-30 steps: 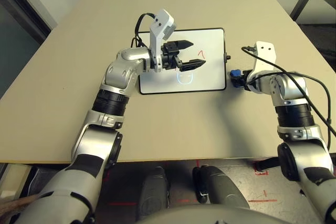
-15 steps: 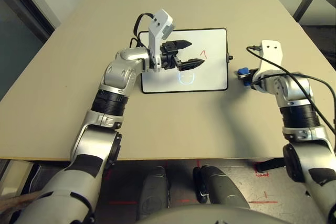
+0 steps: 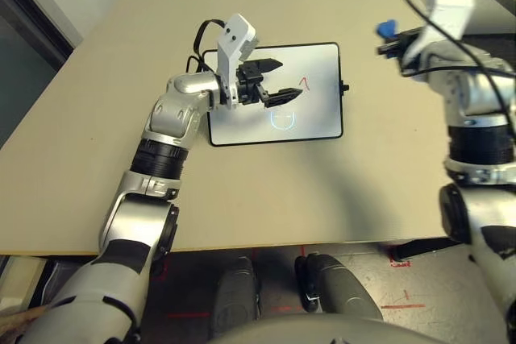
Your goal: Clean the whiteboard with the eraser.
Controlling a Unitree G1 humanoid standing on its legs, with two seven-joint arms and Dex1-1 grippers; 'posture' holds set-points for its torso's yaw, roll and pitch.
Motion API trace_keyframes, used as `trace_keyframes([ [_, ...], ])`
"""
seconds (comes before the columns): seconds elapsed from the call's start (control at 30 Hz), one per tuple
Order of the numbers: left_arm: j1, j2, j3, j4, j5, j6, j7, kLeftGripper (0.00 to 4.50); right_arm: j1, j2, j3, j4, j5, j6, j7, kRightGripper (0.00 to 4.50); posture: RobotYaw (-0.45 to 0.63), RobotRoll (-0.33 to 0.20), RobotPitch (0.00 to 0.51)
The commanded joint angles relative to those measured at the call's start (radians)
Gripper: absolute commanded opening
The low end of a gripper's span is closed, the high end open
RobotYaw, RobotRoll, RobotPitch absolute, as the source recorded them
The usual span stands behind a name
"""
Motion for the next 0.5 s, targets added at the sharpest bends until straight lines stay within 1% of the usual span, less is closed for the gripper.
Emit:
trace_keyframes([
  [0.03,0.041,0.036,-0.005,-0.055,0.018,0.017,-0.007,4.5,0.038,0.021,0.063,0.002,-0.016,-0.023,0.018,0.57,-0.03,0.0,0.07],
  [0.23,0.105,0.083,0.004,-0.172,0.001,0.103,-0.005,4.5,0.061,0.028,0.118,0.025,-0.044,-0.076,0.039,0.57,-0.01,0.0,0.08],
  [0.4,0.129,0.089,0.011,-0.225,-0.01,0.152,0.003,4.5,0.076,0.035,0.162,0.055,-0.064,-0.103,0.063,0.56,0.0,0.0,0.088],
  [0.5,0.13,0.091,0.012,-0.241,-0.018,0.17,0.008,4.5,0.093,0.039,0.192,0.053,-0.074,-0.089,0.081,0.56,0.0,0.0,0.092],
])
